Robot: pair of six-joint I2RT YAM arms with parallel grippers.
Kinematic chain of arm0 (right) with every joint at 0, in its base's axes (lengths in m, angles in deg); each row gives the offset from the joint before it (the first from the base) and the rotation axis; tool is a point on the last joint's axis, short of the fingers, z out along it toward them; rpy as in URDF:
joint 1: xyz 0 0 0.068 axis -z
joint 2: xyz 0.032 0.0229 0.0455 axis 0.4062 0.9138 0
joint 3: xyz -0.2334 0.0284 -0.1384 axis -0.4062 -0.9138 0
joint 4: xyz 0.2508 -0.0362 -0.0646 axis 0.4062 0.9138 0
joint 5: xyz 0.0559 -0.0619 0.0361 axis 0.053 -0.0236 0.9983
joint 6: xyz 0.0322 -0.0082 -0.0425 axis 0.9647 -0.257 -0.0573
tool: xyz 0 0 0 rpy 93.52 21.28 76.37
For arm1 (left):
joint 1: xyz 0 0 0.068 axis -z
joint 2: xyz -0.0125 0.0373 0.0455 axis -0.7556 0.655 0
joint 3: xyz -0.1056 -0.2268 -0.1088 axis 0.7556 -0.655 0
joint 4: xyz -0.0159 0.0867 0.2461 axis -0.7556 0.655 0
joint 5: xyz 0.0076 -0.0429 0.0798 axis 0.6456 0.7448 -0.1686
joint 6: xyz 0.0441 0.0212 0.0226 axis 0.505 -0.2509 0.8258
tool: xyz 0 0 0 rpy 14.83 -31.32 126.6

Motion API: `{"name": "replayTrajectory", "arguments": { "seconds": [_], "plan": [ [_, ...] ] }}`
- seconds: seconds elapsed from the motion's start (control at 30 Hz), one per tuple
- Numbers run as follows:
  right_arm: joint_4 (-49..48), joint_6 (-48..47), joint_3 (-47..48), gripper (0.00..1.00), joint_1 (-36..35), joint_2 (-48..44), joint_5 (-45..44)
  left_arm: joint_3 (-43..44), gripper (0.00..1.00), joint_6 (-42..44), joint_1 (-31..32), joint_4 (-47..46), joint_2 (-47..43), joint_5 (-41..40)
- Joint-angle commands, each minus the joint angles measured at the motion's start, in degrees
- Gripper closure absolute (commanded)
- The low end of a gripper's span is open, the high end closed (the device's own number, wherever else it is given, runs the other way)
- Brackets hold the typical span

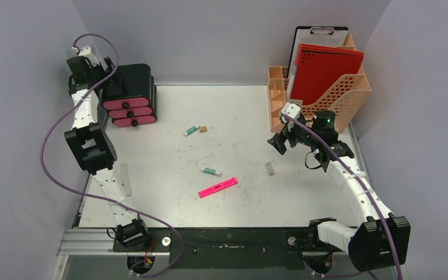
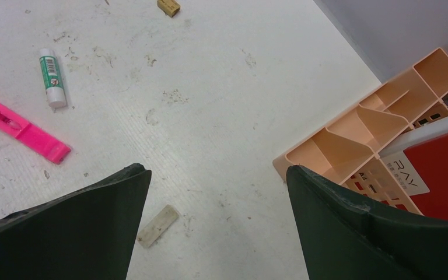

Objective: Organize the desk
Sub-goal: Move the storage box to the center of the board.

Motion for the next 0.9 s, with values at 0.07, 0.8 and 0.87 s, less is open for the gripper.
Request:
{"name": "replayTrajectory", "arguments": {
  "seconds": [0.07, 0.8, 0.87],
  "plan": [
    [-3.4, -1.0, -0.3, 0.10, 0.3, 0.1, 1.9, -4.7, 0.09, 0.7, 2.7, -1.1, 0.8, 5.8],
    [-3.6, -0.6, -0.5, 0.10, 1.2, -0.7, 1.7, -21.9, 0.09, -9.6, 12.3, -9.2, -11.6, 0.5],
    [-3.7, -0.7, -0.5, 0.10, 1.4, -0.8, 1.7, -23.6, 0.09, -10.6, 12.5, -10.4, -13.5, -0.5]
  ]
}}
